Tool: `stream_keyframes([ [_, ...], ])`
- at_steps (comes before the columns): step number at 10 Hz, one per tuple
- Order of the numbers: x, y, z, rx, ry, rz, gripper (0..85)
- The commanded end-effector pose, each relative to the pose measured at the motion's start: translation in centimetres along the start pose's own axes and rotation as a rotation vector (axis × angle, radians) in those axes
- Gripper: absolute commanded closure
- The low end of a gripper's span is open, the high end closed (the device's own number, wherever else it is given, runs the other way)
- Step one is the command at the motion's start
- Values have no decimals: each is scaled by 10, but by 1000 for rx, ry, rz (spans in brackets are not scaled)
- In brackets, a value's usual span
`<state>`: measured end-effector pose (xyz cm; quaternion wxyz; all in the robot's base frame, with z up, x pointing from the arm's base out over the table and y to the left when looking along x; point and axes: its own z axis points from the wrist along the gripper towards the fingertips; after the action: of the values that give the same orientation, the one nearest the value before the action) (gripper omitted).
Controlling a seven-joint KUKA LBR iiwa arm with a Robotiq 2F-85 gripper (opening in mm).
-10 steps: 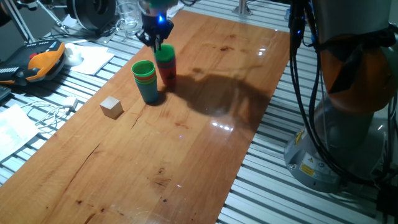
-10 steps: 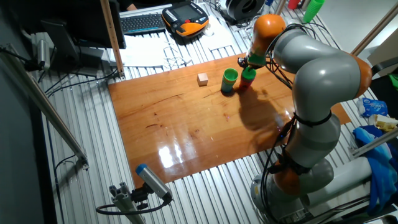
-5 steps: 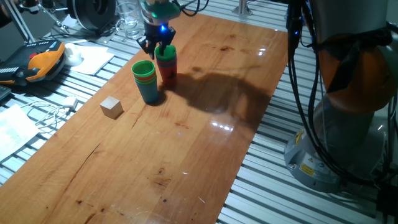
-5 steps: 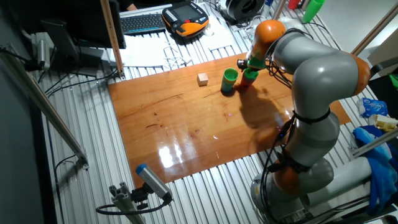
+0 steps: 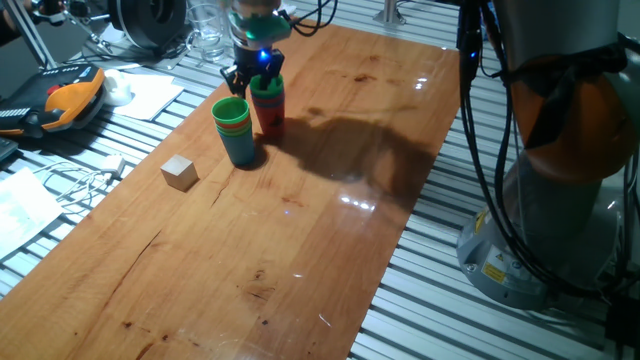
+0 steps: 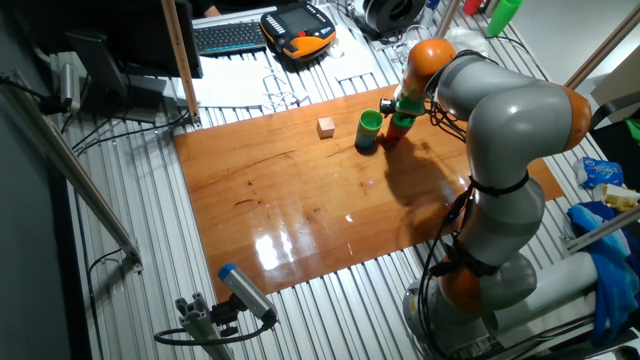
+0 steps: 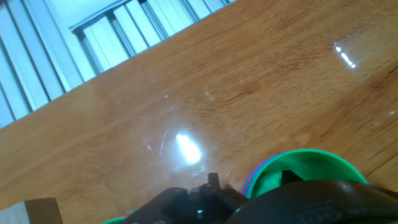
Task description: Stack the cups
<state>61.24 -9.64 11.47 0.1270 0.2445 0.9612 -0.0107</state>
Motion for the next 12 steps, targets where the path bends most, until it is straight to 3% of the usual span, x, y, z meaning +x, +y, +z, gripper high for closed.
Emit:
stream_keyframes([
  [1,1,0,3,-1,-3,-1,510],
  [3,4,-2,8,2,-15,-31,510],
  [5,3,-4,9,-10,6,-103,850],
  [8,1,-4,-6,-8,53,-117,850],
  [9,0,-5,-17,2,69,-119,850],
  [12,-3,-10,-62,-20,137,-113,850],
])
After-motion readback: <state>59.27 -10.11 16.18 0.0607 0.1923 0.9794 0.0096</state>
